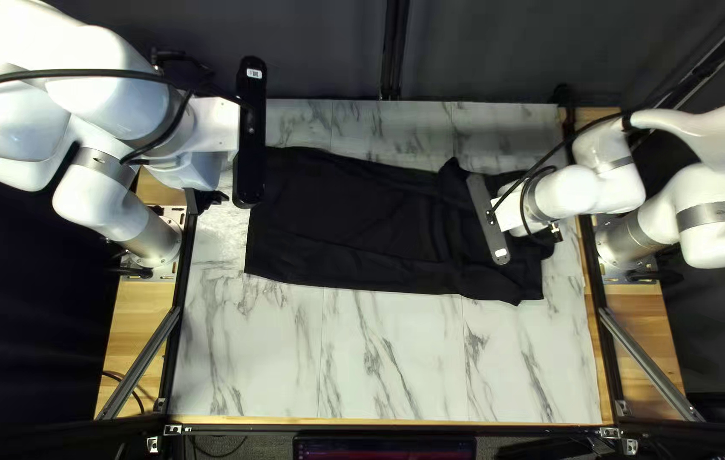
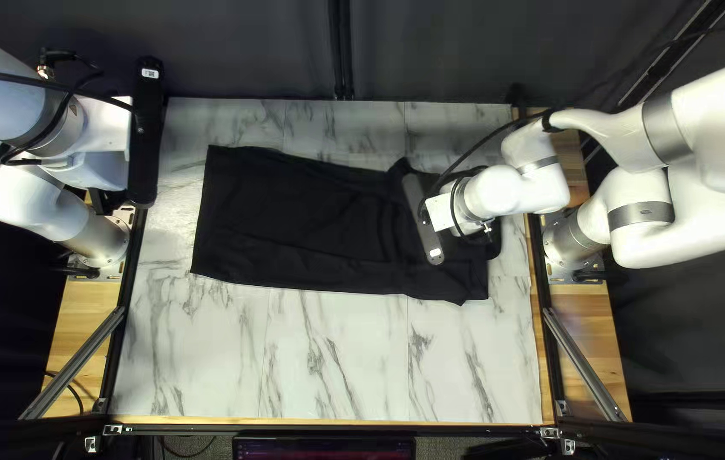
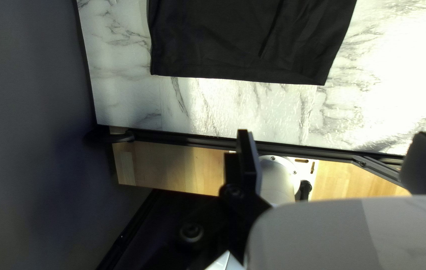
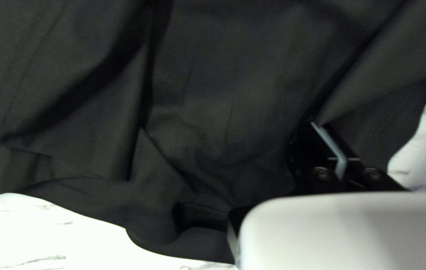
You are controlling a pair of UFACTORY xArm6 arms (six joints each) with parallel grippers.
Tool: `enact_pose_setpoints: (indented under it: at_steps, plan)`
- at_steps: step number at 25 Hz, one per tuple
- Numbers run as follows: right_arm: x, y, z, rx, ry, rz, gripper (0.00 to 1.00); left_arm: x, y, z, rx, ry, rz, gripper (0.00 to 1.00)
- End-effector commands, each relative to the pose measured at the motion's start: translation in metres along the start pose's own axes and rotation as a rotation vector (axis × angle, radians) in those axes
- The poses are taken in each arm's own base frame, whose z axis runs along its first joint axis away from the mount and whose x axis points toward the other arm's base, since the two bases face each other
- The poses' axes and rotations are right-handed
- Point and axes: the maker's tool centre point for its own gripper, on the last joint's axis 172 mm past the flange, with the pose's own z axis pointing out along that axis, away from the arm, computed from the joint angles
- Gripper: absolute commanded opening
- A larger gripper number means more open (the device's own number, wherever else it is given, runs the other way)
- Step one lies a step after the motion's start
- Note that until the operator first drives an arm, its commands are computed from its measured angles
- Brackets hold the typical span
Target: Fold t-shirt
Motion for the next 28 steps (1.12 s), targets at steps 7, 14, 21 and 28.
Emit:
enact_pose_setpoints:
  at_steps: [7, 14, 21, 28]
  plan:
    - [-0.018, -0.001, -0.028, -0.027, -0.026, 0.031, 0.0, 0.0, 0.0, 0.0, 0.0, 0.0, 0.0, 1.0]
    - [-0.023, -0.007, -0.014, -0.016, -0.035, 0.041, 0.0, 0.0, 0.0, 0.0, 0.0, 0.0, 0.0, 1.0]
    - [-0.019, 0.005, -0.016, 0.007, 0.003, 0.018, 1.0, 0.0, 0.0, 0.0, 0.0, 0.0, 0.0, 1.0]
    - [-0.02, 0.053, -0.05, 0.065, 0.125, -0.024, 1.0, 0.0, 0.0, 0.0, 0.0, 0.0, 0.0, 1.0]
